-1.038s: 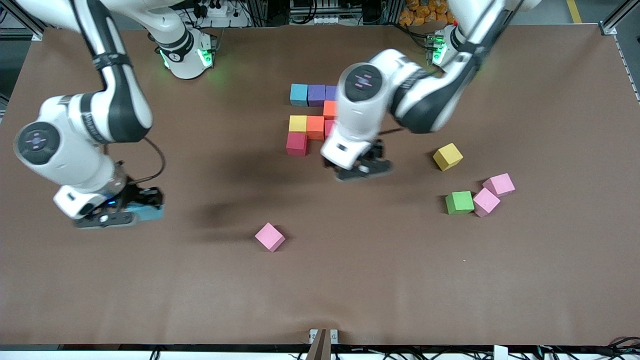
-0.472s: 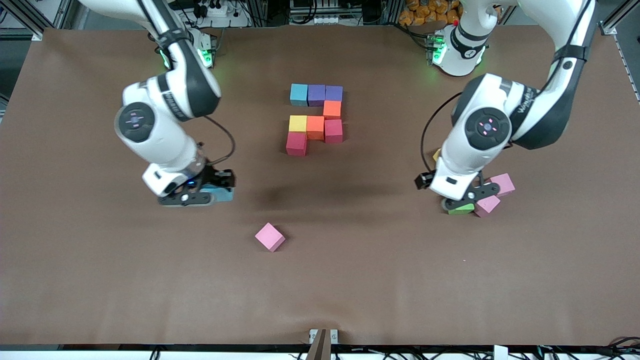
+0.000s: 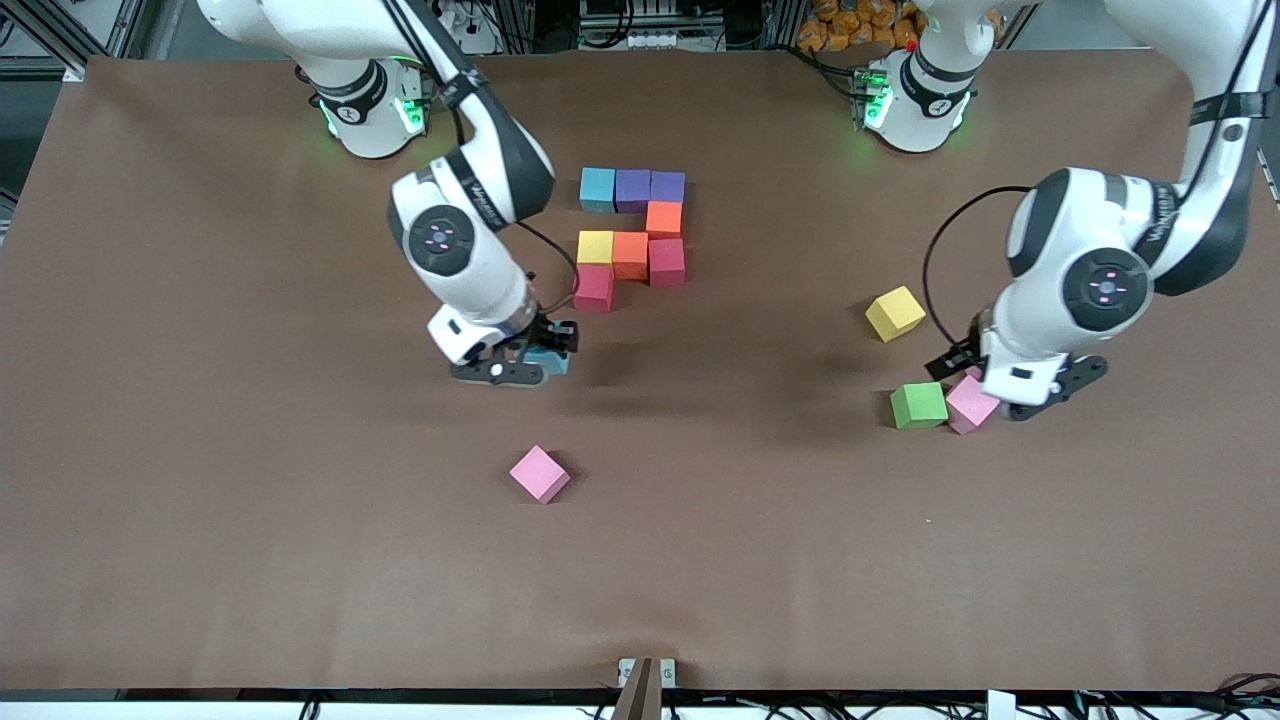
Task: Form number 2 with 11 blocks
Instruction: 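Carry the cyan block to the figure while the left gripper descends on yellow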
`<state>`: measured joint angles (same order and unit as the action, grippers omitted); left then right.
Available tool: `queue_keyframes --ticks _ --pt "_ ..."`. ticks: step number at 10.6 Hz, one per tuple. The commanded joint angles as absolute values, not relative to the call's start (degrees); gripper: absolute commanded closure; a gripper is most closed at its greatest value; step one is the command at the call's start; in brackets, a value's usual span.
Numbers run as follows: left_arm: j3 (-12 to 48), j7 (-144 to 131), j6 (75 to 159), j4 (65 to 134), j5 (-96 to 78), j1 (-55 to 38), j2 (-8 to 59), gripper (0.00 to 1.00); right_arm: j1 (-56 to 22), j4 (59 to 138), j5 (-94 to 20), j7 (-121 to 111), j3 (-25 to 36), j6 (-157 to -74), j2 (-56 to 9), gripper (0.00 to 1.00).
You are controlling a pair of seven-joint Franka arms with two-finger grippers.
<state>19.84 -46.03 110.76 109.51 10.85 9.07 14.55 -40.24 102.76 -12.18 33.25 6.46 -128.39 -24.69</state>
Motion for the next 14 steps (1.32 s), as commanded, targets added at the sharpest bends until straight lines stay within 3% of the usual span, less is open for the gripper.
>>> queue_keyframes --ticks 1,4,14 --pt "20.48 -47.80 116.78 118.00 6.53 11.33 10.39 0.00 -42.53 99.76 -13.01 34.02 7.29 -127.79 -28.99 0.62" --pt "20.48 -47.46 124.52 126.45 6.06 11.51 7.56 0.00 -44.91 99.67 -13.10 34.63 7.29 -128.23 -32.25 0.64" --pt "21.18 -38.23 131.92 134.82 1.26 12.48 8.17 0.00 -47.63 101.07 -13.27 34.72 6.86 -129.37 -35.24 0.64"
